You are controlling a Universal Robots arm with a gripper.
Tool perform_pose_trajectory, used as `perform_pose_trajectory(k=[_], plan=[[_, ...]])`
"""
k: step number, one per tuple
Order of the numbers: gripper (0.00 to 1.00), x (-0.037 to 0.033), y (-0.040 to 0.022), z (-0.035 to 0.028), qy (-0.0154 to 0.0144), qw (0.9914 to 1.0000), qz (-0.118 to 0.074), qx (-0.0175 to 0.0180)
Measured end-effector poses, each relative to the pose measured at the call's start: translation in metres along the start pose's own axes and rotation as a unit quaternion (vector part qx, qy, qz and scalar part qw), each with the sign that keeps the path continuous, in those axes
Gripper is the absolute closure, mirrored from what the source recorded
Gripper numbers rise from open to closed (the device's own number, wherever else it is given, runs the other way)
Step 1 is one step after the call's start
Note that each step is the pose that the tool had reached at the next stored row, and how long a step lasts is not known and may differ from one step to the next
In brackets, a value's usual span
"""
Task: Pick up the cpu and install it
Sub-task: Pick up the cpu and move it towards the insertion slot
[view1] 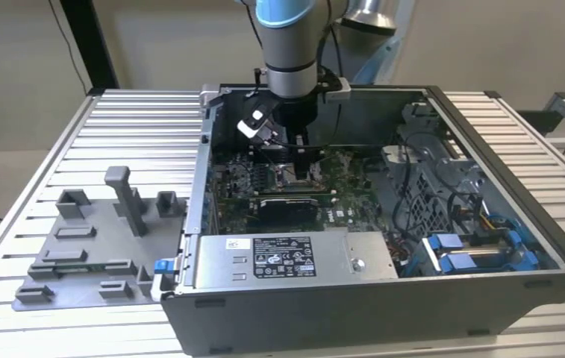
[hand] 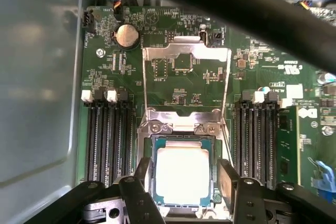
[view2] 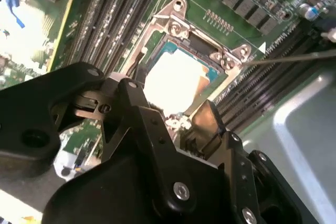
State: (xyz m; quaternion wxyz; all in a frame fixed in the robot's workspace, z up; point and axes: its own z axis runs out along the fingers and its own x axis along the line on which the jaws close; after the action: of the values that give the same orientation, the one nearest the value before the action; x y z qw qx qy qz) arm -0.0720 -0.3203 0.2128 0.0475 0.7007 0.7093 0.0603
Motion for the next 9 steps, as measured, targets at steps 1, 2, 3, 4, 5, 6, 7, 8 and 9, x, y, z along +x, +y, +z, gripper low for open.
perform_pose_trajectory(k=[1,2,3,4,5,6,7,8,9], plan=[[0.0,0.0001,0.0007,-0.0046,0.0,1.0,0.0,0.0],[0.0,0.0002,0.0013,-0.0084,0.0001,1.0,0.0,-0.0001],[0.0,0.0002,0.0019,-0.0123,0.0,1.0,0.0,0.0],[0.0,0.0003,0.0026,-0.0168,0.0001,1.0,0.0,0.0],[0.0,0.0004,0.0033,-0.0213,0.0001,1.0,0.0,0.0],[0.0,0.0005,0.004,-0.0259,0.0001,1.0,0.0,0.0],[0.0,0.0005,0.0048,-0.0305,0.0001,1.0,0.0,0.0],[0.0,0.0006,0.0054,-0.0349,0.0001,1.0,0.0,0.0],[0.0,0.0007,0.0061,-0.0395,0.0001,1.0,0.0,0.0]])
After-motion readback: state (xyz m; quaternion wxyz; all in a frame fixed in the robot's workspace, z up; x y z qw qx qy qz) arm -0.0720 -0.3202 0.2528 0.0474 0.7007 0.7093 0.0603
